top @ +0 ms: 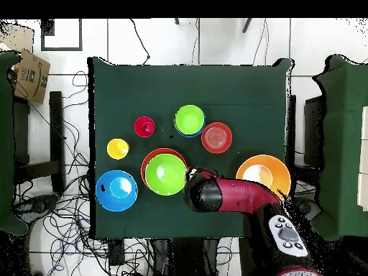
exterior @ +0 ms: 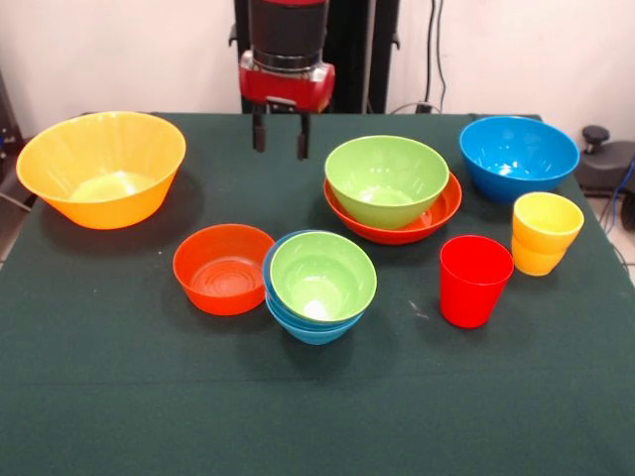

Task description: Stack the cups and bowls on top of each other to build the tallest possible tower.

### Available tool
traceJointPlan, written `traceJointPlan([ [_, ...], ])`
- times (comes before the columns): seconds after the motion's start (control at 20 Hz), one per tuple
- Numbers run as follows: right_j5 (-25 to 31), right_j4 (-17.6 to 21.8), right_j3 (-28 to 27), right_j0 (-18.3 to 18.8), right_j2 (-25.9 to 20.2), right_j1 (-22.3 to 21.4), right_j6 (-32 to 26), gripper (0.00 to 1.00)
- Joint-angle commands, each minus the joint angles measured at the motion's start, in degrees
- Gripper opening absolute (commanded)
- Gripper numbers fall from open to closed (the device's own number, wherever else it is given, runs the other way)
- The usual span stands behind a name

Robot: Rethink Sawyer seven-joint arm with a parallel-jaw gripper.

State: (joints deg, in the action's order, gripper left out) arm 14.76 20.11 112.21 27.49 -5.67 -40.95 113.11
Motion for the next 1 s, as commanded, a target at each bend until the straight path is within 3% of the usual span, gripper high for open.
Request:
traceJointPlan([
  [0.05, 6.96, 0.65, 2.81, 1.11, -6.53, -2.54, -2.31, 1.00],
  [0.55, -2.21, 6.74, 0.75, -2.45, -0.31, 5.22, 1.32, 1.00],
  [1.0, -5.81, 8.70, -1.48, -4.50, 3.28, 9.84, 3.87, 1.00],
])
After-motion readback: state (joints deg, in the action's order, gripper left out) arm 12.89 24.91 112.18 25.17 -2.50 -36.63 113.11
